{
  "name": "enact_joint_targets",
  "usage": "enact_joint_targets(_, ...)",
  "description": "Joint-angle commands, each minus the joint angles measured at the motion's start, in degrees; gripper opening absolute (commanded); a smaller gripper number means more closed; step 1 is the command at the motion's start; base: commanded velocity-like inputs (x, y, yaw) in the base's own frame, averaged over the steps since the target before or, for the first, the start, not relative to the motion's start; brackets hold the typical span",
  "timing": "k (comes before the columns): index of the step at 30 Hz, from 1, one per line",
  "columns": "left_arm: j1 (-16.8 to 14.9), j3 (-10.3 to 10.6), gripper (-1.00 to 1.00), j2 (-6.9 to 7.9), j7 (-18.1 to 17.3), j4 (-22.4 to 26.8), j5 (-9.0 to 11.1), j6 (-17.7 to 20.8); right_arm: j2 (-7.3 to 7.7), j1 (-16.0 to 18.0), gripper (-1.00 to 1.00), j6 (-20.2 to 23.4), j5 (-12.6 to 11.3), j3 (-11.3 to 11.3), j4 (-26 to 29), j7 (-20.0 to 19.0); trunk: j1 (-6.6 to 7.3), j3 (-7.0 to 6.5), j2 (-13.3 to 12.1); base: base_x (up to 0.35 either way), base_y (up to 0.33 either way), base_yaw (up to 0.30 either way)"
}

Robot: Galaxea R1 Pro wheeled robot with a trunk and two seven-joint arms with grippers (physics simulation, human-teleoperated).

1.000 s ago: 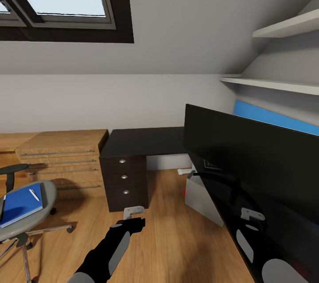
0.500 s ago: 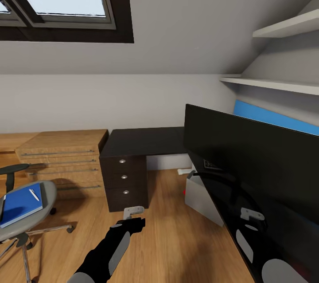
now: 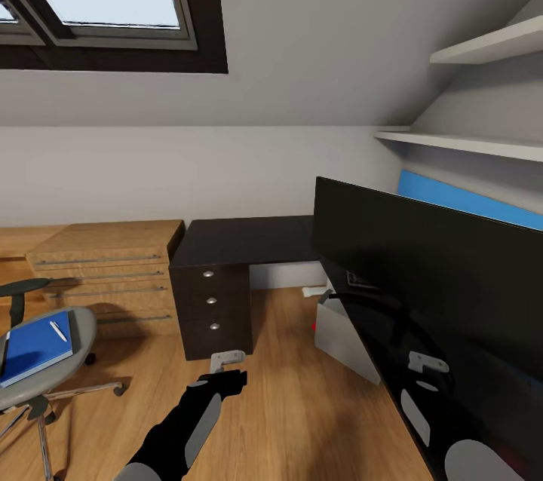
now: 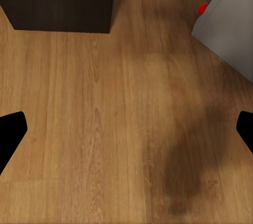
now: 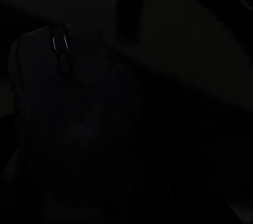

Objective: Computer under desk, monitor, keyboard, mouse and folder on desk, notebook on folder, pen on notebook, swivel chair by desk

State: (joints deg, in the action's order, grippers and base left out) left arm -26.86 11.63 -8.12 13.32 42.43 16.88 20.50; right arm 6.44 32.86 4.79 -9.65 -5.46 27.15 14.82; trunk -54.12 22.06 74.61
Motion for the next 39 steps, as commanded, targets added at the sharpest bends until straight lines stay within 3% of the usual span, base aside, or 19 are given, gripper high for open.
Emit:
enact_joint_targets(1, 0.0, 0.2, 1.0, 0.04, 0.5, 0.1, 0.6, 0.2, 0.0, 0.0, -1.0, 0.2, -0.7, 0.1, 0.2, 0.3, 0.0, 0.07, 0.0, 0.0, 0.0, 0.0)
enact_joint_targets(11, 0.0, 0.2, 1.0, 0.04, 0.6, 0.1, 0.6, 0.2, -0.61, -0.2, -1.0, 0.3, -0.6, 0.2, 6.4, 0.4, 0.0, 0.07, 0.0, 0.0, 0.0, 0.0)
enact_joint_targets(16, 0.0, 0.2, 1.0, 0.04, 0.7, 0.1, 0.6, 0.2, -3.17, -1.0, -1.0, 0.7, -0.5, 1.5, 13.1, 0.5, 0.0, 0.07, 0.0, 0.0, 0.0, 0.0)
enact_joint_targets(20, 0.0, 0.2, 1.0, 0.04, 0.7, 0.1, 0.6, 0.0, -4.68, -3.6, -1.0, 1.0, -0.5, 3.2, 17.1, 0.6, 0.0, 0.07, 0.0, 0.0, 0.0, 0.0)
enact_joint_targets(24, 0.0, 0.3, 1.0, 0.04, 0.6, 0.1, 0.6, -1.2, -8.12, -4.1, -1.0, 1.0, -0.4, 4.4, 17.8, 1.0, 0.0, 0.07, 0.0, 0.0, 0.0, 0.046)
enact_joint_targets(27, 0.0, 0.3, 1.0, 0.07, 0.6, 0.1, 0.6, -1.9, -9.35, -4.2, -1.0, 1.0, -0.4, 4.6, 17.8, 1.0, 0.0, 0.07, 0.0, 0.0, 0.0, 0.175)
enact_joint_targets(39, 0.0, 0.3, 1.0, 0.08, 0.4, -0.2, 0.6, -2.2, -9.83, -4.3, -1.0, 0.5, -0.2, 5.1, 17.9, 0.9, 0.0, 0.07, 0.0, 0.0, 0.0, 0.027)
